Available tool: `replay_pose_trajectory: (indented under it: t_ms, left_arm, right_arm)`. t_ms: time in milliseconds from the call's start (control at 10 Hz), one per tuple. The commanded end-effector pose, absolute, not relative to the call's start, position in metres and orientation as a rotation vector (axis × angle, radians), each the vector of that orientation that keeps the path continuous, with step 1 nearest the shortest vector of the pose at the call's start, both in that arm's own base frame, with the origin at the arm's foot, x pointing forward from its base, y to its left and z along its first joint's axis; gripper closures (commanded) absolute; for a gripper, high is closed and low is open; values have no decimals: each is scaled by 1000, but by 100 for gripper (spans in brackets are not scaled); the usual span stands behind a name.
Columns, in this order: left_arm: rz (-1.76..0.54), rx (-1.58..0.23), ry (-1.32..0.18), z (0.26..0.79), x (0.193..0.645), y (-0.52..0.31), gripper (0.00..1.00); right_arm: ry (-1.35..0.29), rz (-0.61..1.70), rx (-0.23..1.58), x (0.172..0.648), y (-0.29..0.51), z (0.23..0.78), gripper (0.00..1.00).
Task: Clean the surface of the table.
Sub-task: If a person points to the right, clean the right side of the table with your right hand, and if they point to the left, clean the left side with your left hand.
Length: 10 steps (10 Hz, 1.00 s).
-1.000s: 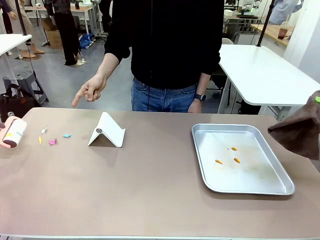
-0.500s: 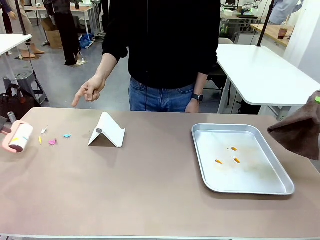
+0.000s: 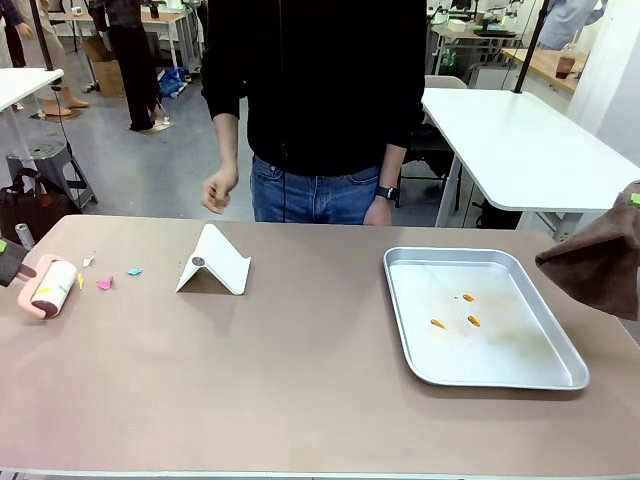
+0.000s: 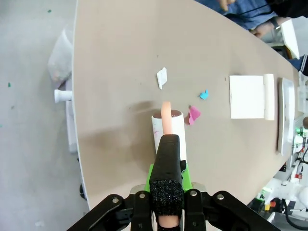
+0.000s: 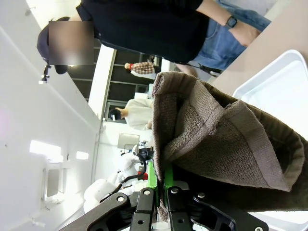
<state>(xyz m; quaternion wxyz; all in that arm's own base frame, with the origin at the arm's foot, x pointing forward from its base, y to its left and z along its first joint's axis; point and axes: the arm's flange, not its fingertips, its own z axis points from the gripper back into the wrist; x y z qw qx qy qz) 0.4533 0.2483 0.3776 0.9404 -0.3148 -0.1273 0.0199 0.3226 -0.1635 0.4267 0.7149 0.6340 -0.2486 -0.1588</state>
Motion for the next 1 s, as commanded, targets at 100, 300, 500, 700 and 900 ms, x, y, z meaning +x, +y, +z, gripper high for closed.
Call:
replay_pose_trajectory:
  t_ms: [100,300,500,700,900]
  left_arm:
    - [91,-648,-272,391,466,243,78]
    - [133,-649,-279,394,479,247,78]
    - [168,-635,-273,391,491,249,78]
    - [185,-627,-265,382,499,250,78]
    - [198,-618,-273,375,504,252,78]
  right_arm:
    - [-549,-354,1406,321,-164,429,100]
    - [-549,-354,1406,321,-164,429,100]
    - [-549,-354,1406,321,-164,429,100]
    - [-549,-354,1406,321,-164,429,100]
    - [-549,-354,1406,321,-164,429,100]
